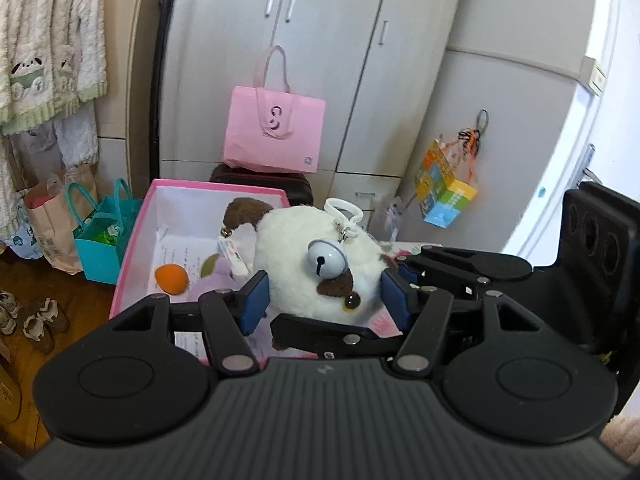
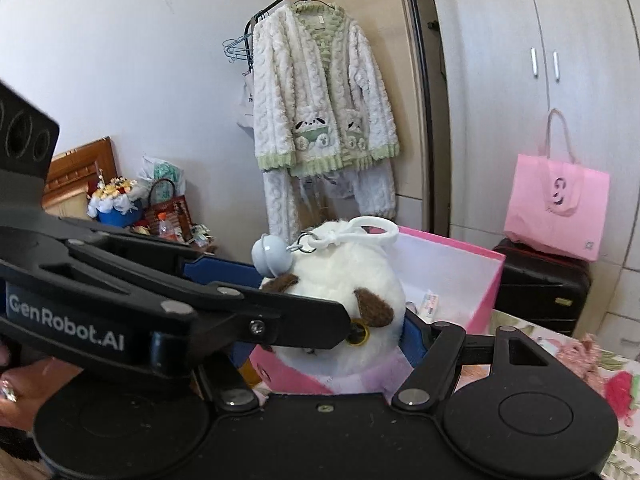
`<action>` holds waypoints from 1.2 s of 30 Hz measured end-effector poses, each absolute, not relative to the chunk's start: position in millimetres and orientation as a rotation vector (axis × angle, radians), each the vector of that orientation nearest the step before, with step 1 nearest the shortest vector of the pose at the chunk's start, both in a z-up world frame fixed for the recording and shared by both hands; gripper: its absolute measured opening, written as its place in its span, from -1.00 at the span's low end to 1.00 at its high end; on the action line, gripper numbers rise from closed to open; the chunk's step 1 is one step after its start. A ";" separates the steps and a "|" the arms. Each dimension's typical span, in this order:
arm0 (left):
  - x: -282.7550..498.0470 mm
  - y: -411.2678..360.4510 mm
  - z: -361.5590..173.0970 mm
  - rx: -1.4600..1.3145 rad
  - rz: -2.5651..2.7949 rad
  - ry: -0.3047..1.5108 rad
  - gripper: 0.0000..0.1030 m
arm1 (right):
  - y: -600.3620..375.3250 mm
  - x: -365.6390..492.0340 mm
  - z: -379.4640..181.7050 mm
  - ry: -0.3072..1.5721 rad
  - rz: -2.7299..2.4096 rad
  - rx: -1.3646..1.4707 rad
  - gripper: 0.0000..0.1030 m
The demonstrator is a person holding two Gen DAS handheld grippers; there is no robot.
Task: Organize soft objects
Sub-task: 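Lift the white cat plush with both grippers and carry it over the pink box, then open both grippers to drop the cat plush into the box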
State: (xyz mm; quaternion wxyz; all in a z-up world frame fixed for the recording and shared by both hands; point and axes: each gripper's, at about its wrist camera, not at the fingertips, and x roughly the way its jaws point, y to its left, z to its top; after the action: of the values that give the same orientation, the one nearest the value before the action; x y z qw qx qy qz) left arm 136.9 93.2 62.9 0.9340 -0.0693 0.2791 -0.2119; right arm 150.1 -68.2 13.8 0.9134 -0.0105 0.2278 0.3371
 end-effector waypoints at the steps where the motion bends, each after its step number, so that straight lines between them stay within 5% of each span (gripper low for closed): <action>1: 140.6 95.0 61.8 -0.145 -0.428 0.569 0.15 | -66.6 156.0 13.5 0.477 0.705 -0.010 0.46; 22: 237.3 144.8 -13.7 -0.248 -0.296 0.820 0.15 | -11.0 268.3 -56.5 0.786 0.862 -0.028 0.46; 36: 201.4 131.8 9.3 -0.086 -0.173 0.680 0.22 | -42.8 256.4 -42.5 0.761 0.850 -0.001 0.50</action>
State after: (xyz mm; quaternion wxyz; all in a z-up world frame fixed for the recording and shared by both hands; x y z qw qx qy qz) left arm 201.4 131.8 9.3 0.9382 -0.0420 0.3330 -0.0846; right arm 256.4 -42.8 -42.5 0.8416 -0.0003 0.3602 0.4025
